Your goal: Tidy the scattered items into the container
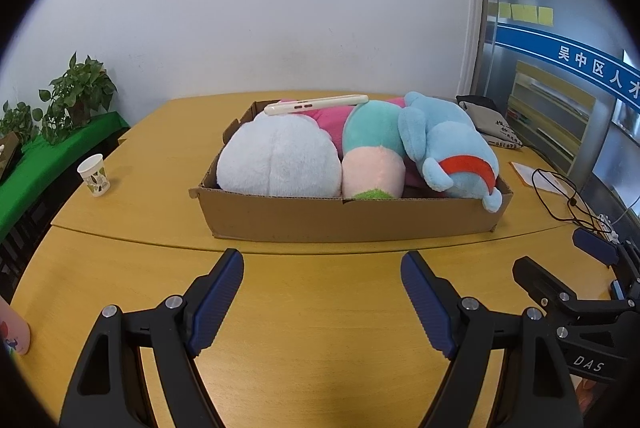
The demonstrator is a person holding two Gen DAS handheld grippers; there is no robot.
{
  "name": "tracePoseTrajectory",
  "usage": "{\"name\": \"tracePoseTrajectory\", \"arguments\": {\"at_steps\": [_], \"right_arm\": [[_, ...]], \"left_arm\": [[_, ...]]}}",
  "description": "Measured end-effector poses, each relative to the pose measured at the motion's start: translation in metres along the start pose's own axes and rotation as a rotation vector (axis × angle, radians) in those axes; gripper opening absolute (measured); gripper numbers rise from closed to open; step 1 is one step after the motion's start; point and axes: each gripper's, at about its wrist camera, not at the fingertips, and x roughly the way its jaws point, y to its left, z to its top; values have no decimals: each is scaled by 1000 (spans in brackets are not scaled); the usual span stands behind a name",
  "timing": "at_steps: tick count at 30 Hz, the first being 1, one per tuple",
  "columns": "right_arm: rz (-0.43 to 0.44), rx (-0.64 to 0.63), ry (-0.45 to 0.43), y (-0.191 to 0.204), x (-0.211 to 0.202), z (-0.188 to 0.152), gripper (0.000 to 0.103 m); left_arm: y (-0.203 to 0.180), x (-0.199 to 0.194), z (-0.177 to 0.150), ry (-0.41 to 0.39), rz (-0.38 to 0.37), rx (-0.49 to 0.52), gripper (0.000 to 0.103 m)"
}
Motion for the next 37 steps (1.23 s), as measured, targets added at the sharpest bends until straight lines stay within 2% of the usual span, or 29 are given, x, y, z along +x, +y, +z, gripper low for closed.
{"name": "tracePoseTrajectory", "arguments": {"at_steps": [18, 37], "right_arm": [[-5, -7, 16, 5, 4, -3, 103], [-11, -9, 22, 4, 7, -5, 103]], "left_arm": [[1, 4, -5, 25, -17, 18, 81], [-2, 6, -9, 37, 39, 38, 81]]}}
